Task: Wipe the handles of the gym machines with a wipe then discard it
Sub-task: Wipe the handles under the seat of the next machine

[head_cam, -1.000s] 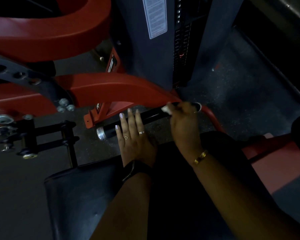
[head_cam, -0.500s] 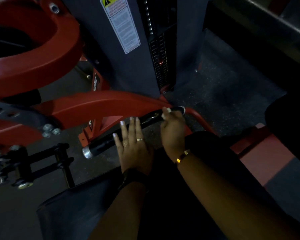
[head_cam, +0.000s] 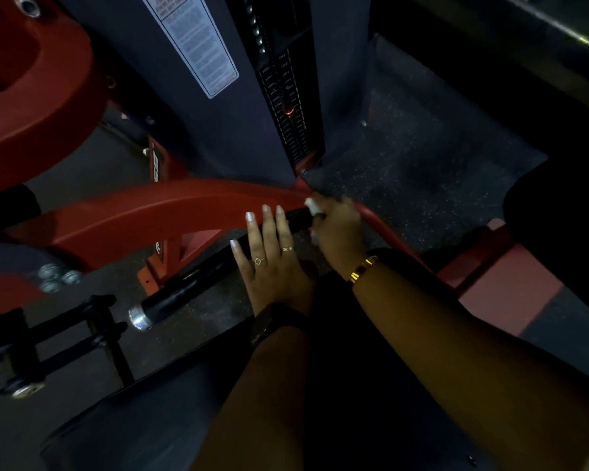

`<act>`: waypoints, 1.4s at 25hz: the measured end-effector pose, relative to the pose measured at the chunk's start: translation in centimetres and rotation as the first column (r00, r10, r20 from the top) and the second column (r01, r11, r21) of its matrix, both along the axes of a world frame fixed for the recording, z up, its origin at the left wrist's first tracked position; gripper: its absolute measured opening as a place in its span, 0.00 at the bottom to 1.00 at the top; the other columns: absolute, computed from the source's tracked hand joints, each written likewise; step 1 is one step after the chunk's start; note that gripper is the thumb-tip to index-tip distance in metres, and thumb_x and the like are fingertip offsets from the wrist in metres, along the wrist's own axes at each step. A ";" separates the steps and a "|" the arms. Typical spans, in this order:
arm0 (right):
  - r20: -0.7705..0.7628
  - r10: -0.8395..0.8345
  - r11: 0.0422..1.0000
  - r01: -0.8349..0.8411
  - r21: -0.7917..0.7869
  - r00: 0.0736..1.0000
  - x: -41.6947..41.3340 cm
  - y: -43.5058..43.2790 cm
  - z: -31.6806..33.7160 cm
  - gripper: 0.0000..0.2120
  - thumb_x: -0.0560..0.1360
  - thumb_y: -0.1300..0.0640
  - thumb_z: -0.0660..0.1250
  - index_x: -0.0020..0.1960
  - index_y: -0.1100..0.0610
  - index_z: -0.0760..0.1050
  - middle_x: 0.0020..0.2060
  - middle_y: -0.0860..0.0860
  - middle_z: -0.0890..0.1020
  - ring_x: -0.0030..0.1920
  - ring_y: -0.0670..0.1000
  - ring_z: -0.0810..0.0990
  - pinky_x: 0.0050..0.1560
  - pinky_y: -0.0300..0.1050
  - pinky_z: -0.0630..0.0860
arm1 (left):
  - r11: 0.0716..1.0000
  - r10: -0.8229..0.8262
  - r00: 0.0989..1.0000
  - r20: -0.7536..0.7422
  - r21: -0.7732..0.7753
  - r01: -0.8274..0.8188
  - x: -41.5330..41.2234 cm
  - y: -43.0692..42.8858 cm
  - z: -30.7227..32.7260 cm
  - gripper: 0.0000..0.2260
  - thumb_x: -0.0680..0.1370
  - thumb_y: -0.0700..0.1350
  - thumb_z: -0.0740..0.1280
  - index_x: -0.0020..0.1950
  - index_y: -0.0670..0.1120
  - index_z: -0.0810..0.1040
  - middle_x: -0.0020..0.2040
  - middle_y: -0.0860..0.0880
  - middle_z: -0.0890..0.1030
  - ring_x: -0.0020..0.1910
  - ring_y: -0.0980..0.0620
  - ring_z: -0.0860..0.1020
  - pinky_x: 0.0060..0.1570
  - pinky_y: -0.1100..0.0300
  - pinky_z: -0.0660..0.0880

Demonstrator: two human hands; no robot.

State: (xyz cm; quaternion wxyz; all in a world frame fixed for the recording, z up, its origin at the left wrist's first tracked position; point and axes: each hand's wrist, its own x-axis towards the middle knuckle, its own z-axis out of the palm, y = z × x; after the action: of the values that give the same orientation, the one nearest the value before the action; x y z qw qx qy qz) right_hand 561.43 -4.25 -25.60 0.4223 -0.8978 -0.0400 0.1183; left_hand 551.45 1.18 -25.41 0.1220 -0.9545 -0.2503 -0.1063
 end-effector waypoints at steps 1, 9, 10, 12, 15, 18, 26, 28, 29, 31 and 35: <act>0.052 0.049 0.999 -0.050 0.019 0.997 -0.4 0.4 0.3 0.13 0.78 0.64 0.62 0.60 0.62 0.78 0.57 0.61 0.76 0.55 0.56 0.75 0.48 0.29 0.64 | 0.999 -0.005 1.000 -0.006 0.046 0.005 0.0 0.1 0.0 0.31 0.76 0.49 0.65 0.77 0.45 0.58 0.77 0.46 0.60 0.76 0.45 0.56 0.72 0.42 0.50; -0.056 0.009 0.999 -0.006 0.045 0.998 0.9 -0.1 -0.5 0.12 0.79 0.62 0.62 0.60 0.64 0.77 0.59 0.61 0.74 0.56 0.58 0.76 0.60 0.41 0.71 | 1.000 -0.008 1.000 0.005 0.026 0.007 -0.1 -0.2 0.0 0.34 0.74 0.50 0.65 0.78 0.46 0.58 0.77 0.47 0.59 0.77 0.45 0.54 0.72 0.42 0.48; 0.013 0.038 0.999 -0.038 0.033 0.999 0.6 0.7 0.0 0.12 0.78 0.63 0.61 0.59 0.64 0.78 0.58 0.62 0.75 0.56 0.58 0.76 0.60 0.42 0.71 | 0.999 -0.006 1.000 0.000 0.052 0.006 -0.1 0.0 0.0 0.33 0.75 0.52 0.65 0.77 0.47 0.59 0.77 0.48 0.60 0.76 0.45 0.56 0.72 0.43 0.50; 0.188 0.156 0.985 -0.167 0.044 0.970 -1.4 1.0 0.4 0.13 0.76 0.66 0.61 0.58 0.65 0.78 0.55 0.61 0.77 0.54 0.57 0.76 0.57 0.36 0.68 | 0.997 -0.005 1.000 -0.001 0.080 0.005 0.0 0.1 0.1 0.31 0.78 0.56 0.63 0.77 0.47 0.58 0.77 0.48 0.60 0.76 0.46 0.56 0.72 0.43 0.51; 0.158 0.186 0.977 -0.199 0.071 0.970 -2.4 -1.5 -0.4 0.11 0.79 0.60 0.62 0.57 0.63 0.78 0.49 0.51 0.81 0.50 0.49 0.79 0.49 0.34 0.72 | 1.000 -0.021 1.000 0.020 0.005 0.020 -0.1 -0.2 -0.2 0.31 0.77 0.51 0.61 0.78 0.47 0.55 0.78 0.47 0.57 0.77 0.46 0.49 0.72 0.42 0.46; 0.044 0.042 0.997 -0.039 -0.072 0.998 0.3 -0.9 -1.5 0.14 0.80 0.55 0.61 0.52 0.64 0.80 0.51 0.59 0.80 0.52 0.55 0.78 0.55 0.43 0.73 | 1.000 0.008 1.000 0.021 -0.030 -0.007 0.1 0.0 -0.1 0.35 0.73 0.49 0.66 0.78 0.47 0.55 0.78 0.48 0.57 0.77 0.45 0.50 0.73 0.43 0.45; 0.090 0.062 0.998 -0.064 0.016 0.994 0.0 -0.7 -1.6 0.13 0.79 0.61 0.61 0.62 0.60 0.77 0.58 0.60 0.75 0.54 0.54 0.77 0.55 0.40 0.73 | 0.999 -0.014 1.000 0.027 -0.030 0.015 0.1 -0.2 0.1 0.33 0.74 0.51 0.65 0.77 0.47 0.58 0.77 0.48 0.60 0.77 0.45 0.53 0.73 0.42 0.46; -0.063 -0.029 0.995 0.023 -0.095 0.998 2.1 -0.3 -2.1 0.13 0.79 0.62 0.62 0.62 0.59 0.76 0.61 0.59 0.73 0.54 0.54 0.78 0.53 0.36 0.72 | 0.999 -0.017 0.999 0.027 -0.031 0.018 0.1 -0.3 0.2 0.34 0.73 0.50 0.65 0.77 0.47 0.59 0.77 0.48 0.61 0.77 0.45 0.54 0.73 0.42 0.47; -0.059 -0.033 0.996 0.028 -0.090 0.998 2.3 0.1 -2.0 0.12 0.78 0.64 0.62 0.61 0.60 0.77 0.62 0.58 0.73 0.54 0.53 0.78 0.52 0.34 0.71 | 1.000 -0.017 1.000 0.023 -0.015 0.017 0.0 -0.2 0.2 0.34 0.72 0.49 0.66 0.77 0.47 0.60 0.76 0.48 0.61 0.77 0.45 0.55 0.73 0.42 0.48; 0.032 0.054 0.998 -0.054 -0.024 0.998 1.1 0.3 -1.6 0.12 0.78 0.65 0.62 0.59 0.61 0.78 0.60 0.59 0.74 0.54 0.54 0.77 0.50 0.29 0.67 | 1.000 -0.014 1.000 0.020 0.007 0.014 0.0 -0.1 0.3 0.34 0.72 0.48 0.66 0.77 0.48 0.60 0.76 0.49 0.62 0.77 0.45 0.55 0.73 0.42 0.48; -0.058 0.067 0.995 -0.071 -0.073 0.996 2.1 -1.3 -2.3 0.13 0.78 0.63 0.63 0.61 0.60 0.77 0.61 0.59 0.73 0.55 0.57 0.77 0.54 0.40 0.73 | 0.999 -0.020 0.999 0.034 -0.040 0.021 0.1 -0.2 0.2 0.34 0.72 0.49 0.64 0.77 0.48 0.60 0.76 0.48 0.61 0.77 0.45 0.54 0.74 0.42 0.45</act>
State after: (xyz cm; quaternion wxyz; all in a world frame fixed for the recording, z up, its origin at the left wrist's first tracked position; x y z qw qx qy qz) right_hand 563.54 -5.50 -27.85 0.3849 -0.9075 -0.0548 0.1592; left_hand 551.55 0.96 -25.17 0.0974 -0.9574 -0.2446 -0.1184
